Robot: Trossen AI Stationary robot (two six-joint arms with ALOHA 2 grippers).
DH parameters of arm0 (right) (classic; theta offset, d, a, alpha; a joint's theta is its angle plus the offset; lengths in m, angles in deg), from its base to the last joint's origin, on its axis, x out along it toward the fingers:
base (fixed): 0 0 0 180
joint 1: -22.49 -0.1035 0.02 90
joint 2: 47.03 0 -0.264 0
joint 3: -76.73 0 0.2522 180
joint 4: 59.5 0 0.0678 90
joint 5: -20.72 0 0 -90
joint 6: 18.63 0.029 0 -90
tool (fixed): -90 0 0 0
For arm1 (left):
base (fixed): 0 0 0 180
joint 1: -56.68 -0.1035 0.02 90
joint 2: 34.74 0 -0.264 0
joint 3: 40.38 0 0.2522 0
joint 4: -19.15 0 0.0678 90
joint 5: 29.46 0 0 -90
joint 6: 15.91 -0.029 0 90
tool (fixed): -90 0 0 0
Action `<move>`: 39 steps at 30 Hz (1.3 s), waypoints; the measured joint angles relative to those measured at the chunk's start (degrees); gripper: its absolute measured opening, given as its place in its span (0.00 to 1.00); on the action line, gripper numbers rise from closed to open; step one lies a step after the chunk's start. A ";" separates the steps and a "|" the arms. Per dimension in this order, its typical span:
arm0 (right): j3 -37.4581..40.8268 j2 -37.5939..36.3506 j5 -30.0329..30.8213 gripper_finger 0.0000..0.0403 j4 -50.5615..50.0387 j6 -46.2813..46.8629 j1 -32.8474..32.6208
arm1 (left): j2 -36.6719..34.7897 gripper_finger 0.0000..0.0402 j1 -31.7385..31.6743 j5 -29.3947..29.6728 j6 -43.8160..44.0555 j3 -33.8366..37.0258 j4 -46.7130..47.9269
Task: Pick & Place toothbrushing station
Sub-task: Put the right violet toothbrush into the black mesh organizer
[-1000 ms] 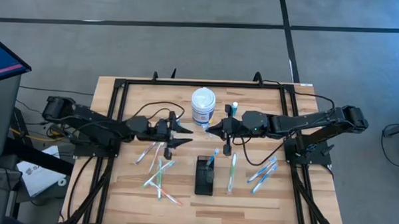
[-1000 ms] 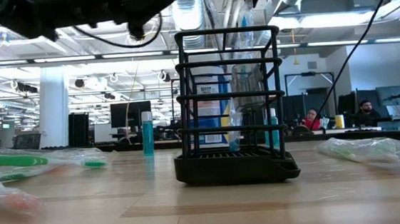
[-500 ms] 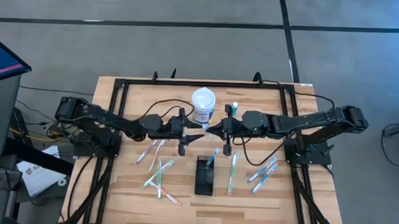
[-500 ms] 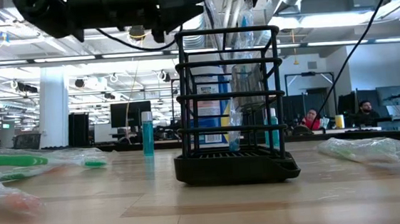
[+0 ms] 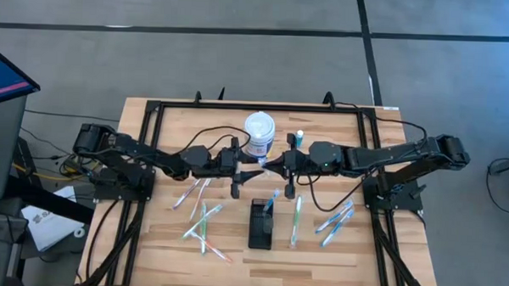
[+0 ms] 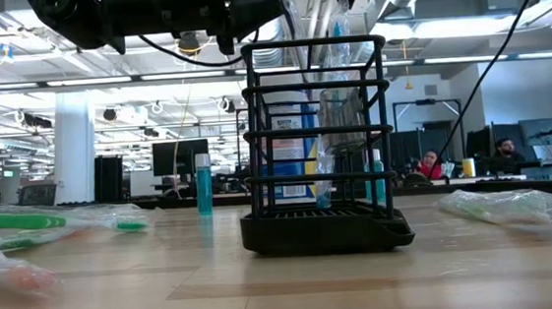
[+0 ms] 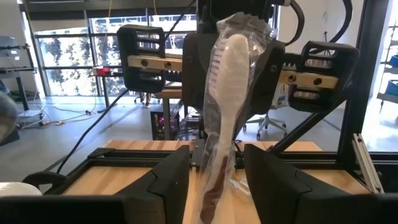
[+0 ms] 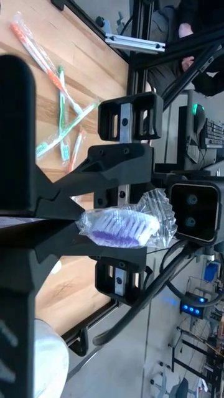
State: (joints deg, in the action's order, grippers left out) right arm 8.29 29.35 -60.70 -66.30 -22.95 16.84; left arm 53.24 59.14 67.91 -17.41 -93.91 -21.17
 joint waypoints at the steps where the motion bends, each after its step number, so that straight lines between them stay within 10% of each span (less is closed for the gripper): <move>1: 0.00 0.00 0.00 0.00 0.07 -0.03 -0.01 | 0.00 0.33 0.00 0.00 0.00 0.00 0.10; 11: 0.00 0.00 0.02 0.00 0.44 -0.15 0.00 | -0.02 0.03 0.02 -0.17 -0.11 0.00 0.10; 39: 0.00 0.04 -1.25 0.28 -2.23 -0.59 -0.81 | -10.62 0.02 2.90 -0.13 1.67 4.24 10.22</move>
State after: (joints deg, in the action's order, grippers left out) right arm 8.29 29.39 -61.95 -68.53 -23.54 16.03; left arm 42.62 62.04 67.78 -15.74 -89.67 -10.95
